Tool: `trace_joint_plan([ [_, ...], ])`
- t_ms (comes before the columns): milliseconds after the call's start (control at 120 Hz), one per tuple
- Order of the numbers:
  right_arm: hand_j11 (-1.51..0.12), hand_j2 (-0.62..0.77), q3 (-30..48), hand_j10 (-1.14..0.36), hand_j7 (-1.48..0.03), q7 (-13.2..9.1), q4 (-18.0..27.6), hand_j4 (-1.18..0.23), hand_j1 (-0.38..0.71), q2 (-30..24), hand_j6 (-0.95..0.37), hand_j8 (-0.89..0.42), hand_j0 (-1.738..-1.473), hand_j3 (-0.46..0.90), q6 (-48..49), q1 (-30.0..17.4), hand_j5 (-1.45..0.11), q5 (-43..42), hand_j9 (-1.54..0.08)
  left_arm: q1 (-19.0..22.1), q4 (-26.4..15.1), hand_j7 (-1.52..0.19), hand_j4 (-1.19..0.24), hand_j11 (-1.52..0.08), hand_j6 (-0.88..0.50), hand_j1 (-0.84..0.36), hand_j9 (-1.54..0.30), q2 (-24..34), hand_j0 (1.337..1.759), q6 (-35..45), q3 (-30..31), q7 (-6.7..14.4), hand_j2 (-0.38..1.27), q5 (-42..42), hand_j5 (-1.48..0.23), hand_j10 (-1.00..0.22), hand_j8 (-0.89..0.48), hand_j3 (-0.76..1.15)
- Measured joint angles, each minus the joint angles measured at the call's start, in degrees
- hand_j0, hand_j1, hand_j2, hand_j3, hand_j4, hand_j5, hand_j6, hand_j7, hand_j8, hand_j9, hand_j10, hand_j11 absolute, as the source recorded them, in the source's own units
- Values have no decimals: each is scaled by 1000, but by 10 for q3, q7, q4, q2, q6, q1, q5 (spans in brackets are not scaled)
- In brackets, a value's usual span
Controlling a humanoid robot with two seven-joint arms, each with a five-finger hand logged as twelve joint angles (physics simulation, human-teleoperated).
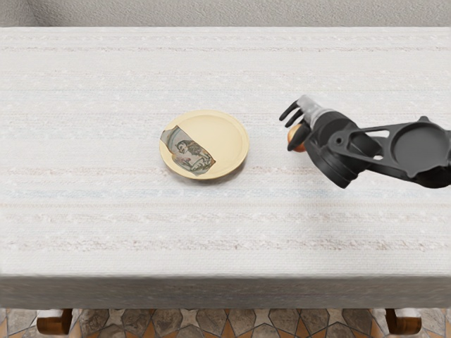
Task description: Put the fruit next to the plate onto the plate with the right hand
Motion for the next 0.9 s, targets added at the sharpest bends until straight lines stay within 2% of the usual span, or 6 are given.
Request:
trace_joint_plan([
  [500, -714, 140, -29, -428, -716, -1, -4, -548, 226, 79, -549, -491, -1658, 0, 0, 68, -719, 60, -721, 0, 0, -9, -7, -9, -7, 341, -9, 0, 1658, 0, 0, 0, 1, 0, -9, -7, -7, 0],
  [900, -718, 81, -31, -429, -716, -1, -32, -545, 225, 141, -549, -488, -1657, 0, 0, 89, -724, 67, -721, 0, 0, -9, -7, -9, -7, 341, -9, 0, 1658, 0, 0, 0, 1, 0, -9, -7, -7, 0],
])
